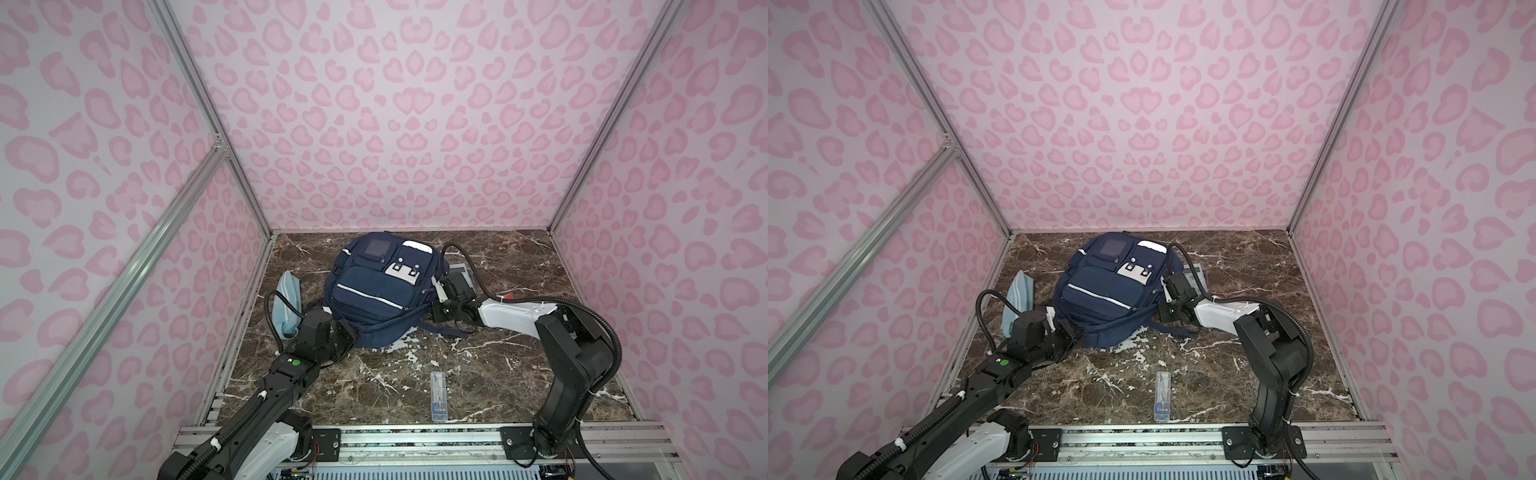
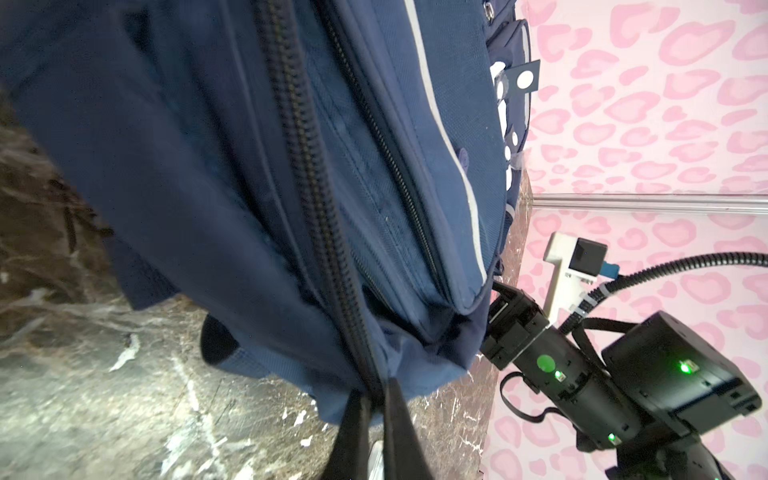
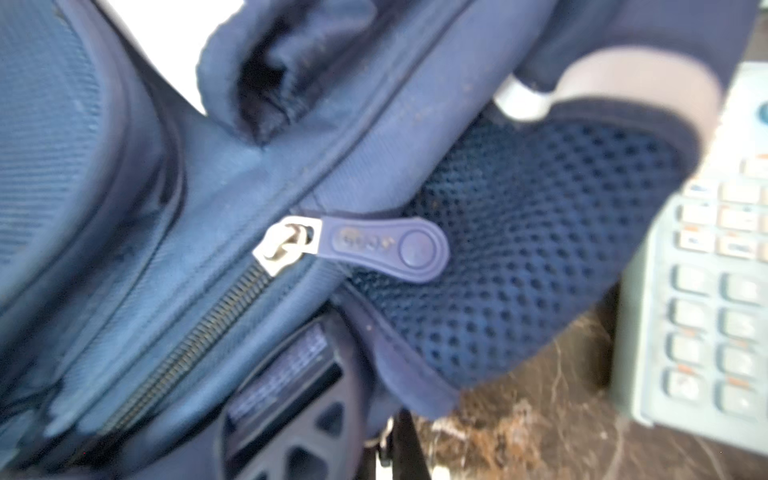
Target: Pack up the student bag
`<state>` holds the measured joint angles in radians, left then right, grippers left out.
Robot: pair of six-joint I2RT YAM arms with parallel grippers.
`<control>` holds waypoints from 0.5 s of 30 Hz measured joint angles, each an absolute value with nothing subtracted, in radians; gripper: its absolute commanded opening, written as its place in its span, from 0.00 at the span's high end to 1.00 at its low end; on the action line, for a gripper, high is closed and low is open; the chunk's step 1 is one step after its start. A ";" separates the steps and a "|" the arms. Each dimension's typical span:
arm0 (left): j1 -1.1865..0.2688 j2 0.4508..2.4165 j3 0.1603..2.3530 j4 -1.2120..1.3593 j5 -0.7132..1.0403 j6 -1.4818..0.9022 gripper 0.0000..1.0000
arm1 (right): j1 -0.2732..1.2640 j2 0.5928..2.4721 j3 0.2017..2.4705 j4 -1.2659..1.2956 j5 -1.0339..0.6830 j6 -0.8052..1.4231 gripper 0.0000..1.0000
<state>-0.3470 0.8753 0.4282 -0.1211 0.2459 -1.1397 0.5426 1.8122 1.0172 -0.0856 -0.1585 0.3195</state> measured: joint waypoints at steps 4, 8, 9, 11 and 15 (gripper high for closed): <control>-0.327 0.861 0.423 -0.131 0.262 -1.116 0.97 | 0.533 1.785 0.995 -0.074 -0.174 0.310 0.39; -0.317 0.869 0.427 -0.147 0.246 -1.076 0.97 | 0.516 1.705 0.963 -0.105 -0.124 0.298 0.02; -0.317 0.875 0.430 -0.147 0.253 -1.069 0.97 | 0.516 1.689 0.963 -0.111 -0.125 0.296 0.01; -0.317 0.889 0.443 -0.149 0.271 -1.047 0.97 | 0.507 1.657 0.976 -0.119 -0.144 0.284 0.01; -0.317 0.898 0.457 -0.155 0.280 -1.011 0.97 | 0.482 1.662 1.047 -0.118 -0.150 0.298 0.01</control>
